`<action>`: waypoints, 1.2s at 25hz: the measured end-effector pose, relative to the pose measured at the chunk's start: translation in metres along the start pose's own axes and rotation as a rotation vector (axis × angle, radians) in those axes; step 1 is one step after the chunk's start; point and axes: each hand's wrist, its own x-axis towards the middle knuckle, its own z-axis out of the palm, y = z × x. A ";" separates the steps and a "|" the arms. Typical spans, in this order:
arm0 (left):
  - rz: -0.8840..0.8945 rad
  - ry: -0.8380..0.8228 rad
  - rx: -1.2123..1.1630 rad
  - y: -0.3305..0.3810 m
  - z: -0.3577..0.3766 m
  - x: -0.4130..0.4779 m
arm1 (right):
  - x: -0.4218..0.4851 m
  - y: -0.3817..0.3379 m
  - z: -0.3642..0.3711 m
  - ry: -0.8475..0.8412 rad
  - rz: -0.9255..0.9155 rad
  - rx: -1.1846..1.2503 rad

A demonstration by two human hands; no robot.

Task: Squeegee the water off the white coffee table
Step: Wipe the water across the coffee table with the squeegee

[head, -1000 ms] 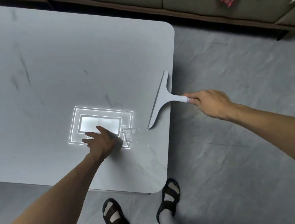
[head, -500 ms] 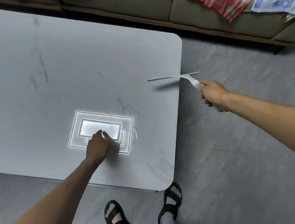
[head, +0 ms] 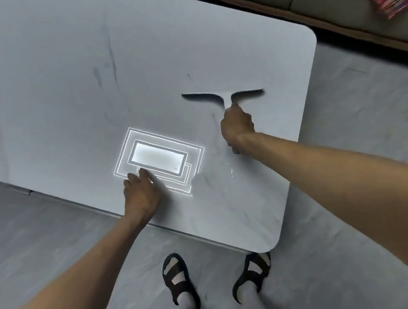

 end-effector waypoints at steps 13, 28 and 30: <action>0.013 0.009 -0.255 -0.007 0.001 -0.011 | -0.060 0.115 -0.079 -0.122 -0.312 -0.672; 0.108 -0.058 -0.111 -0.028 0.004 -0.017 | -0.064 0.085 0.019 -0.273 -0.537 -0.581; 0.190 -0.143 -0.018 -0.007 0.017 -0.024 | -0.065 0.126 -0.011 -0.223 -0.452 -0.615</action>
